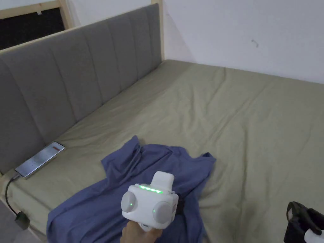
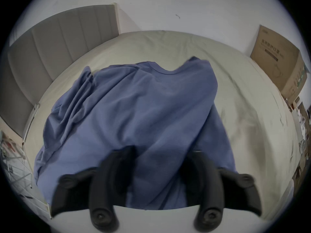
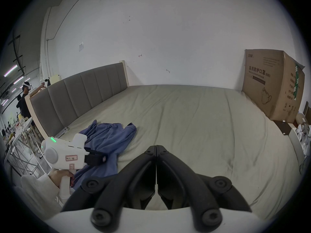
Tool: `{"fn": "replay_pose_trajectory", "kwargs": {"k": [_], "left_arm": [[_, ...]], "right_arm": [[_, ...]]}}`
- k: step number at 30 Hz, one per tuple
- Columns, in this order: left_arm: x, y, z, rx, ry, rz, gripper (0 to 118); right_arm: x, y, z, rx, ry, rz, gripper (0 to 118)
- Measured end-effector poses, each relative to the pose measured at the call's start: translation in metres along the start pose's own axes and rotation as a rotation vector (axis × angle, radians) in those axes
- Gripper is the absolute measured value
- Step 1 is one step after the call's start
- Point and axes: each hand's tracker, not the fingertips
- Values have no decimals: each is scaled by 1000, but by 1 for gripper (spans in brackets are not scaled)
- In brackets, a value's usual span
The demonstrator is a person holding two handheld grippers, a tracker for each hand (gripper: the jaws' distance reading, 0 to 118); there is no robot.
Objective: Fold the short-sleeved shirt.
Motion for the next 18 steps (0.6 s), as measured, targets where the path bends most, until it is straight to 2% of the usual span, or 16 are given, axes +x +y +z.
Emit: {"fn": "replay_pose_trajectory", "kwargs": {"k": [1,2,4,7,10,13,15,18], "left_arm": [[-1,0,-3,-5,25,-11,27],[-4,2,0,-11,47,-26,6],[-9,3,-1,-23,11,-4,6],[-18,10,1,-38,-21,59,4],[-41,17,20,-9,-122,222,4],[-71,26,60,108,-212,413,4],[-77,41,99,200,-158,341,4],[-80,68,154,316,-195,321,4]], "right_arm": [[1,0,-1,-8,-2,-9,0],[3,-1,-2,-17,-4,-24,0],[7,-1,2,-19,11,-63,0],[14,-1,10,-16,-2,-73,0],[27,3,22,-1,-20,-93,0],[44,8,36,36,-48,-125,0],[56,11,46,62,-67,-150,0],[74,13,60,90,-90,-186,0]]}}
